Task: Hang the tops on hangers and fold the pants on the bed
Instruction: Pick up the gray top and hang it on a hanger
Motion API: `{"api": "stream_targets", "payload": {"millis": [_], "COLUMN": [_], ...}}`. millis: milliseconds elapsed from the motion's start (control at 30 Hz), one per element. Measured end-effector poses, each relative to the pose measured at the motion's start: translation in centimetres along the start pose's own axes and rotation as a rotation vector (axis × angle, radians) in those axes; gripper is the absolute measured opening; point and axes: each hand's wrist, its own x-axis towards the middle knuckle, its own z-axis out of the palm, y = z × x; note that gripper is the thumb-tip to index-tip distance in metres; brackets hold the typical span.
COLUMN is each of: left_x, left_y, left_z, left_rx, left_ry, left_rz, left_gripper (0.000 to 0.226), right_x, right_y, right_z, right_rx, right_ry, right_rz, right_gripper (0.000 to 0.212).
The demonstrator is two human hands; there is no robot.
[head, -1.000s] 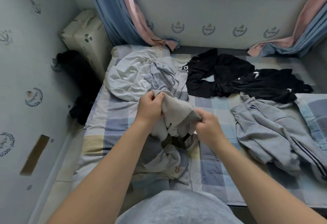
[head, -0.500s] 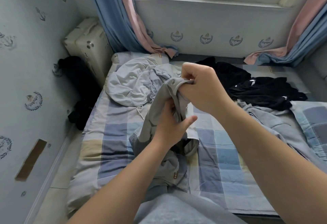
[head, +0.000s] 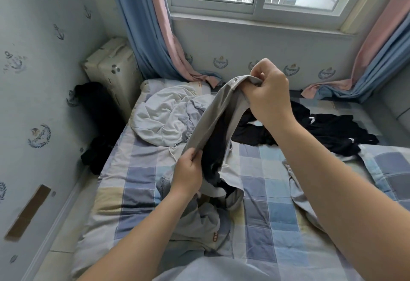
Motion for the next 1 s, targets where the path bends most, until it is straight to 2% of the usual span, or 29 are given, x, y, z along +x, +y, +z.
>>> {"api": "stream_targets", "payload": {"millis": [100, 200, 267, 333, 433, 467, 567, 633, 733, 800, 867, 1000], "left_x": [0.2, 0.6, 1.0, 1.2, 1.1, 1.0, 0.6, 0.2, -0.2, -0.2, 0.0, 0.7], "left_y": [1.5, 3.7, 5.2, 6.5, 8.1, 8.6, 9.7, 10.3, 11.1, 11.4, 11.4, 10.8], "left_z": [-1.3, -2.6, -3.3, -3.9, -4.2, -4.2, -4.0, -3.7, -3.2, -3.1, -3.3, -4.3], "left_rx": [-0.090, -0.180, -0.271, -0.382, -0.533, -0.559, -0.629, -0.676, -0.768, -0.802, -0.822, -0.873], "left_ry": [-0.015, 0.009, 0.059, 0.105, 0.103, 0.099, 0.073, 0.062, 0.048, 0.034, 0.034, 0.087], "left_rz": [0.012, -0.030, -0.095, -0.186, -0.293, -0.311, -0.323, -0.337, -0.364, -0.350, -0.326, -0.322], "left_gripper": [0.032, 0.029, 0.030, 0.027, 0.022, 0.021, 0.019, 0.018, 0.019, 0.021, 0.022, 0.019], "right_x": [0.6, 0.2, -1.3, -4.2, -9.6, -11.2, -14.4, -15.2, -14.8, -14.2, -13.7, -13.4], "right_y": [1.5, 2.4, 2.6, 2.3, 2.3, 2.5, 3.0, 4.0, 4.7, 5.7, 6.9, 9.1], "right_z": [0.3, 0.6, 0.9, 1.3, 2.2, 2.6, 4.3, 5.9, 7.8, 8.6, 8.7, 7.4], "right_rx": [0.071, 0.101, 0.056, 0.079, -0.010, -0.007, 0.041, -0.061, -0.125, -0.130, -0.181, -0.192], "right_ry": [-0.036, -0.075, -0.104, -0.114, -0.079, -0.123, -0.426, -0.528, -0.449, -0.375, -0.375, -0.401], "right_rz": [0.145, 0.262, 0.212, 0.137, -0.122, -0.139, 0.092, 0.172, 0.311, 0.366, 0.371, 0.363], "right_gripper": [0.011, 0.029, 0.037, 0.032, 0.019, 0.019, 0.036, 0.043, 0.045, 0.030, 0.009, 0.027]}}
